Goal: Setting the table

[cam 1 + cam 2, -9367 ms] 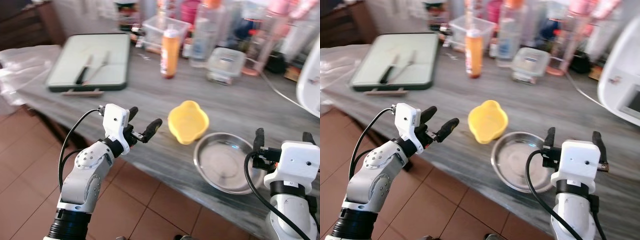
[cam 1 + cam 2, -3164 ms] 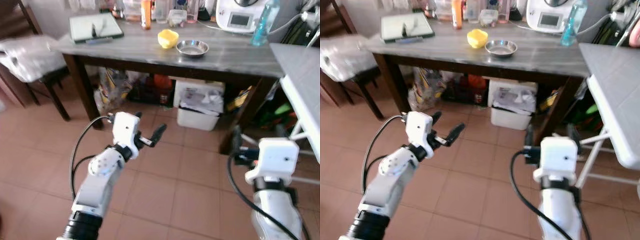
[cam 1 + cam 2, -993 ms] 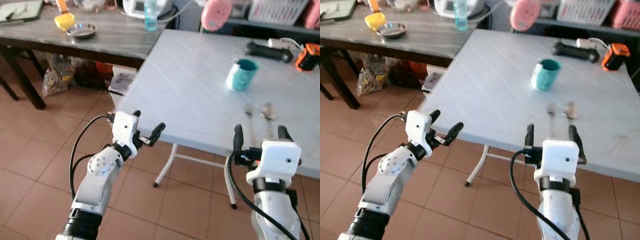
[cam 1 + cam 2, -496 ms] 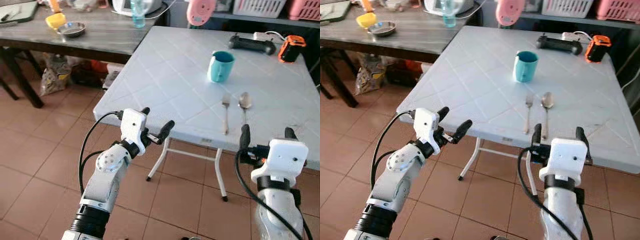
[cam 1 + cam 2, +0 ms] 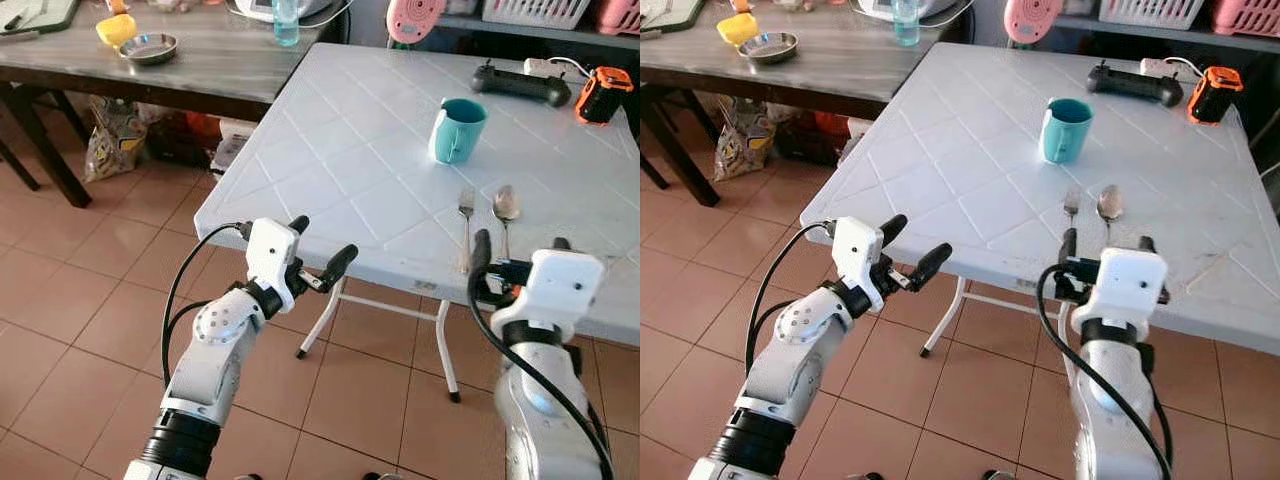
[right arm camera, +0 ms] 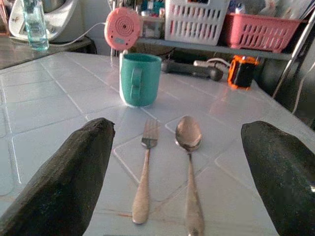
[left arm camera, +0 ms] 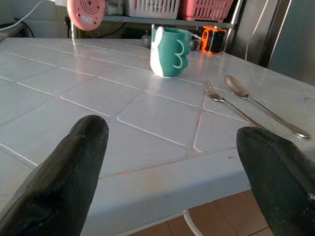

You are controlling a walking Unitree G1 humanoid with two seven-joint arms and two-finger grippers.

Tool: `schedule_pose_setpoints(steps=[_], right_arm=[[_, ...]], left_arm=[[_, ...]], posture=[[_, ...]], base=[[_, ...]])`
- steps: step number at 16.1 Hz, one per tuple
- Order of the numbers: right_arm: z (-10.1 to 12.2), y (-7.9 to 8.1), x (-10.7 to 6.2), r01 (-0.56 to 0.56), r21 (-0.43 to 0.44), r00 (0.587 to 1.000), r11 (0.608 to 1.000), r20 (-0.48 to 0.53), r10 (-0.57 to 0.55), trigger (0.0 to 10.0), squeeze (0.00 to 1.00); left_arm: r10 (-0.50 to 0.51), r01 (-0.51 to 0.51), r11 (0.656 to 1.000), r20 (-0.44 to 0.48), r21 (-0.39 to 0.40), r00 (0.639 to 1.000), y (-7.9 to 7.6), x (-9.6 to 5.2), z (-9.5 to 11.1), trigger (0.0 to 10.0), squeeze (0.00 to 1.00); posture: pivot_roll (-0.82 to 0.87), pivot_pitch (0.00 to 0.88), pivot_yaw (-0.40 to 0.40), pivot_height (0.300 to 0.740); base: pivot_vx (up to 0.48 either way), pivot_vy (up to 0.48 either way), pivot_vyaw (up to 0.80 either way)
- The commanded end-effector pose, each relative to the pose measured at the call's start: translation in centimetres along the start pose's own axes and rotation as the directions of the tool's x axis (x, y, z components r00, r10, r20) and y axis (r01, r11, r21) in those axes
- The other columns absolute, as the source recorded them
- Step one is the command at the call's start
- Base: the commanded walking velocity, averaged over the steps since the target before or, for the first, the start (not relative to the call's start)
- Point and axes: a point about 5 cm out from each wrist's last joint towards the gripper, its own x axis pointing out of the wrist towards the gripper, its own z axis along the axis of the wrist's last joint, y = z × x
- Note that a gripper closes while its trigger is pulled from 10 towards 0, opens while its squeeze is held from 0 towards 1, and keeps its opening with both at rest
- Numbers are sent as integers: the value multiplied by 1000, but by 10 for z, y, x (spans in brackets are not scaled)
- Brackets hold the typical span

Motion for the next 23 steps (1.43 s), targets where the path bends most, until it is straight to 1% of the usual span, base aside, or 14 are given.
schedule_pose_setpoints(steps=[1, 4, 6, 8, 9, 11, 13, 15, 23], right_arm=[[-2, -3, 2, 4, 3, 1000, 1000, -13, -4, 10000, 0], [0, -4, 1, 1, -3, 1000, 1000, -2, -1, 10000, 0], [-3, -5, -4, 4, -10, 1000, 1000, -15, -5, 10000, 0], [-5, -9, -9, 13, -35, 1000, 999, -22, -14, 10000, 0], [-5, -10, -11, 19, -31, 1000, 999, -21, -19, 10000, 0], [-4, -10, -12, 15, -39, 1000, 999, -17, -16, 10000, 0], [-3, -6, -13, -8, -59, 1000, 998, -7, 7, 10000, 0], [-2, -4, -14, -17, -64, 1000, 998, -4, 17, 10000, 0], [-3, -2, -14, -19, -71, 1000, 997, -7, 18, 10000, 0]], left_arm=[[-10, 10, 1000, 4, 8, 1000, -1, -1, 1, 10000, 0], [-16, 16, 1000, 6, 2, 1000, -2, 0, 1, 10000, 0], [-14, 14, 1000, 7, 1, 1000, -2, 0, 1, 10000, 0], [-4, 4, 1000, 11, 10, 1000, 0, 0, 1, 10000, 0], [-7, 6, 1000, 14, 6, 1000, 0, -2, 1, 10000, 0], [-17, 17, 1000, 12, -2, 1000, -2, -3, 0, 10000, 0], [-32, 32, 999, 15, -19, 999, -5, -3, -1, 10000, 0], [-36, 37, 999, 19, -24, 999, -6, -2, 0, 10000, 0], [-55, 56, 998, 17, -33, 998, -8, -3, -1, 10000, 0]], posture=[[17, 147, 21, 740], [12, 146, 17, 740], [8, 144, 18, 740], [4, 143, 19, 740], [-4, 144, 22, 740], [-8, 145, 22, 740], [-8, 145, 22, 740], [-8, 148, 19, 740], [-10, 150, 18, 740]], base=[[0, 0, 0], [0, 0, -183], [0, 0, -800], [0, 0, -800], [0, 0, -800], [0, 0, 0], [251, 0, 0], [289, 0, 0], [317, 0, 0]])
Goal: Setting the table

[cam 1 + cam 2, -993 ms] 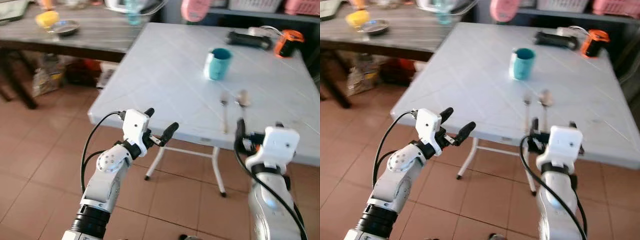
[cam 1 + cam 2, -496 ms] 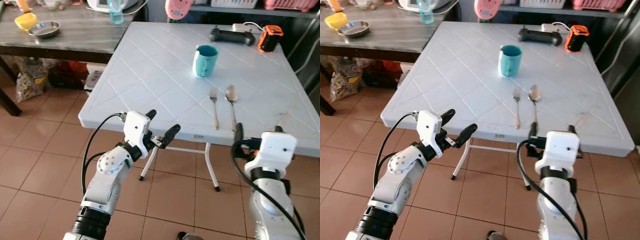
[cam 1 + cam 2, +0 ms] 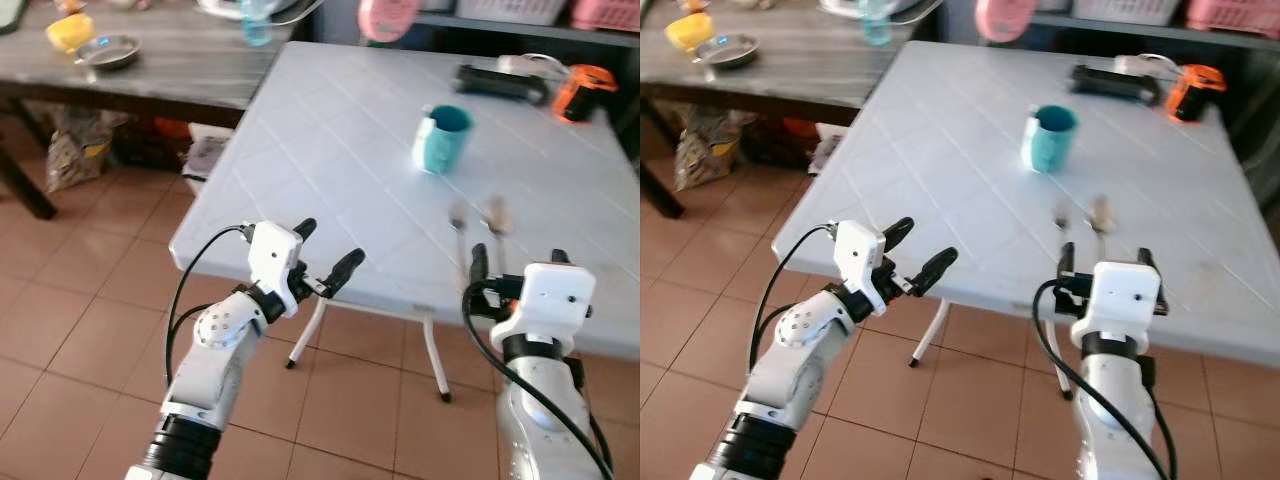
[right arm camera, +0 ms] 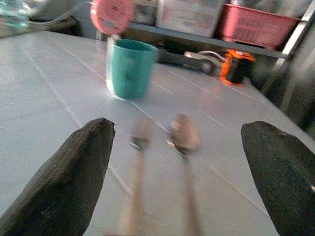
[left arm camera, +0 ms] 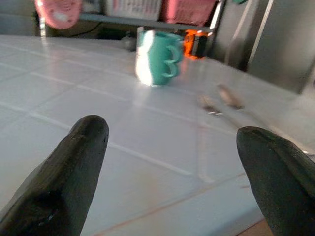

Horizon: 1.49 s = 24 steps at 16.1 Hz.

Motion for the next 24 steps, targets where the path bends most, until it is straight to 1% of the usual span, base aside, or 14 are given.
schedule_pose_setpoints(steps=[1, 8, 9, 14, 16, 17, 19, 21, 22, 24], right_arm=[[1, -4, -2, 14, -15, 1000, 1000, 2, -14, 10000, 0], [-2, -4, -4, 28, -12, 1000, 1000, -10, -28, 10000, 0], [-2, -2, -4, 25, -9, 1000, 1000, -10, -25, 10000, 0], [-5, 3, -9, 22, 6, 999, 1000, -37, -22, 10000, 0], [-13, 3, -13, 46, 48, 996, 998, -83, -42, 10000, 0], [-15, 4, -14, 49, 54, 995, 997, -94, -43, 10000, 0], [-15, 5, -16, 44, 62, 993, 997, -109, -37, 10000, 0], [-18, 4, -18, 56, 74, 990, 996, -132, -46, 10000, 0], [-26, -3, -22, 107, 109, 980, 988, -180, -86, 10000, 0], [-31, -7, -20, 120, 133, 974, 984, -209, -90, 10000, 0]], left_arm=[[-11, 11, 1000, -2, -7, 1000, -3, 1, 0, 10000, 0], [-16, 16, 1000, -18, -6, 1000, -4, -1, -2, 10000, 0], [0, 0, 1000, -16, -13, 1000, -3, -2, -3, 10000, 0], [-17, 16, 1000, -62, -12, 998, -1, -8, -8, 10000, 0], [-98, 94, 994, -84, -49, 992, -6, -16, -11, 10000, 0], [-135, 130, 990, -85, -56, 987, -8, -18, -11, 10000, 0], [-251, 244, 966, -100, -83, 963, -18, -24, -10, 10000, 0], [-264, 258, 964, -93, -68, 960, -18, -23, -8, 10000, 0], [-297, 289, 954, -104, -83, 949, -19, -21, -6, 10000, 0], [-297, 291, 953, -92, -81, 950, -20, -20, -4, 10000, 0]], posture=[[-10, 150, 18, 740], [-4, 151, 23, 740], [-3, 152, 24, 740], [4, 161, 21, 740], [7, 171, 19, 740], [6, 172, 18, 740], [8, 176, 16, 740], [10, 176, 14, 740], [9, 175, 15, 740], [3, 176, 20, 740]], base=[[322, 0, 0], [309, 0, 0], [0, 0, 0], [0, 0, 0], [0, 0, 0], [0, 0, 0], [0, 0, 0], [0, 0, 0], [0, 0, 0], [0, 0, 0]])
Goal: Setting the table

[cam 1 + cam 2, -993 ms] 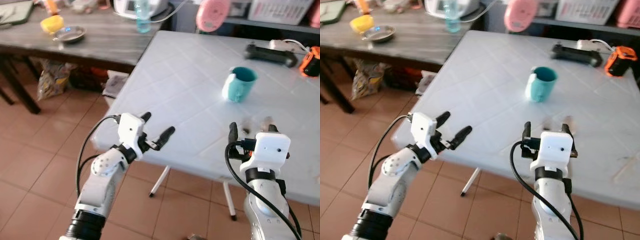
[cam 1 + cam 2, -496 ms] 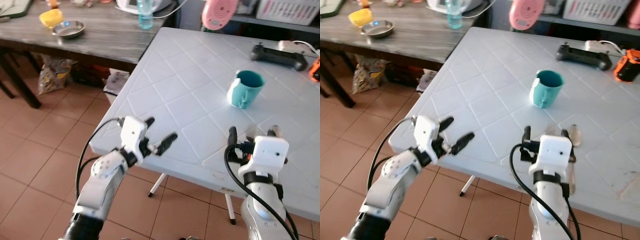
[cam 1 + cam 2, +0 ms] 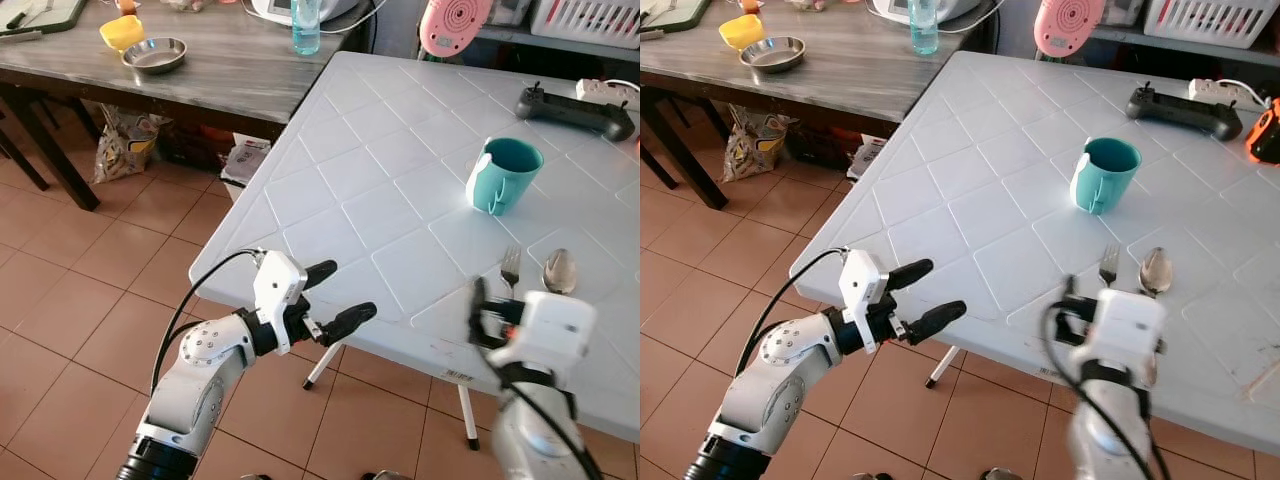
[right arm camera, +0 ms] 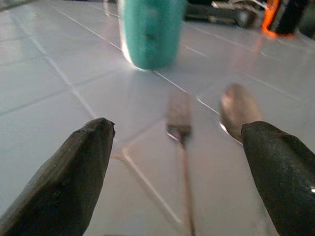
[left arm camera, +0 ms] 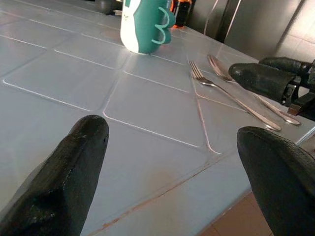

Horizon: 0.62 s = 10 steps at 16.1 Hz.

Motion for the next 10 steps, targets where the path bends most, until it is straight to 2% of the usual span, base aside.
schedule_pose_setpoints(steps=[1, 6, 7, 10], right_arm=[[-3, 1, 0, 2, 32, 1000, 999, -26, -1, 10000, 0], [-8, 6, 9, -44, 46, 996, 998, -75, 48, 10000, 0], [-9, 6, 15, -40, 63, 995, 997, -89, 45, 10000, 0], [-12, 6, 16, -26, 82, 992, 996, -118, 35, 10000, 0]], left_arm=[[-22, 22, 999, 24, 24, 999, -2, 2, 8, 10000, 0], [-27, 26, 1000, 28, 15, 999, -3, 2, 11, 10000, 0], [-23, 23, 1000, 36, 18, 999, -3, 4, 15, 10000, 0], [-25, 25, 1000, 39, 13, 999, -4, 3, 17, 10000, 0]], posture=[[3, 176, 20, 740], [-3, 188, 13, 740], [1, 190, 10, 740], [6, 196, 6, 740]], base=[[0, 0, 0], [0, 0, 0], [0, 0, 0], [0, 0, 0]])
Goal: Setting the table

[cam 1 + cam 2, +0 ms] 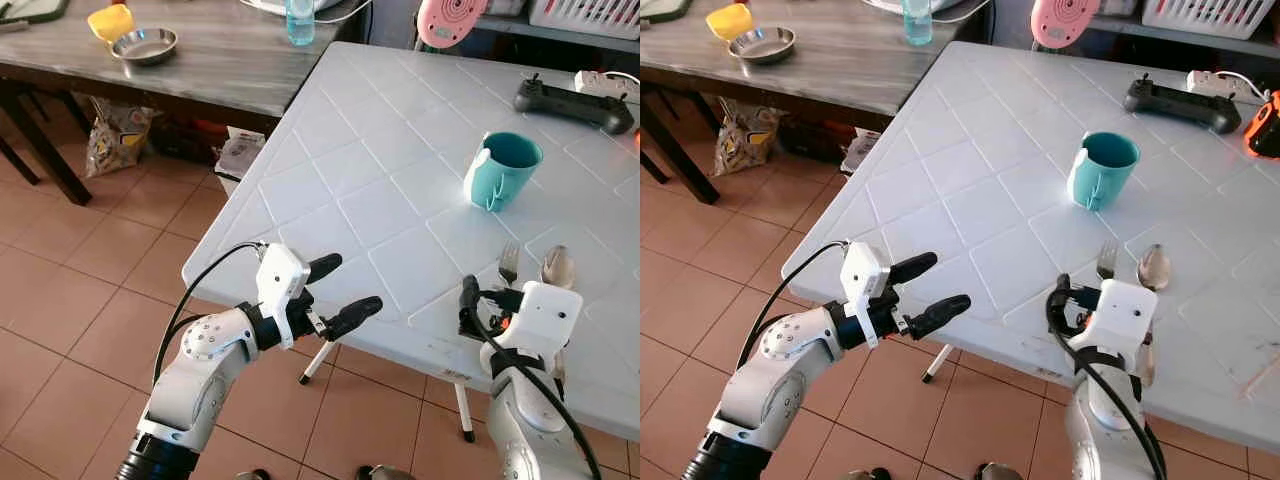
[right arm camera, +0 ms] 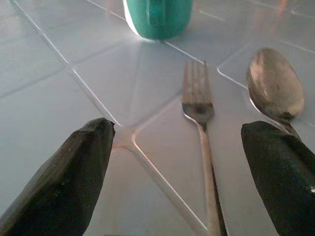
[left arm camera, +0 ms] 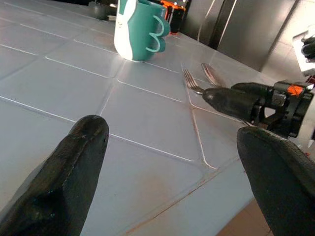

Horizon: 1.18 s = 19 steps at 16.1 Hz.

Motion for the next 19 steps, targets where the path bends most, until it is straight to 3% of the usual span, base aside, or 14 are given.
schedule_pose_setpoints(steps=[1, 7, 10, 16, 17, 18, 19], right_arm=[[-5, -2, -2, 12, 1, 999, 1000, -29, -12, 10000, 0], [-10, -5, -3, 30, 11, 998, 999, -62, -29, 10000, 0], [-11, -5, -3, 35, 30, 997, 999, -68, -32, 10000, 0], [-14, -8, 3, 43, 56, 995, 998, -88, -38, 10000, 0], [-14, -9, 8, 35, 64, 995, 997, -93, -29, 8902, 0], [-13, -10, 10, 35, 67, 995, 997, -93, -28, 8902, 0], [-13, -10, 11, 30, 70, 995, 997, -95, -24, 2863, 0]], left_arm=[[-25, 25, 1000, 14, -1, 1000, -2, -1, 6, 10000, 0], [-263, 261, 964, -45, -59, 964, -17, 4, 11, 10000, 0], [-244, 240, 969, -59, -59, 968, -12, 5, 11, 10000, 0], [-290, 286, 956, -82, -59, 953, -18, 6, 9, 10000, 0], [-303, 298, 952, -82, -69, 949, -19, 7, 10, 10000, 0], [-309, 305, 950, -86, -66, 947, -19, 7, 11, 10000, 0], [-311, 306, 950, -87, -64, 946, -18, 6, 12, 10000, 0]], posture=[[7, 196, 4, 740], [-4, 205, 8, 740], [-3, 206, 10, 740], [1, 209, 13, 740], [2, 210, 12, 740], [3, 210, 11, 740], [4, 210, 12, 740]], base=[[0, 0, 0], [0, 0, 0], [0, 0, 0], [0, 0, 0], [0, 0, 0], [0, 0, 0], [0, 0, 0]])
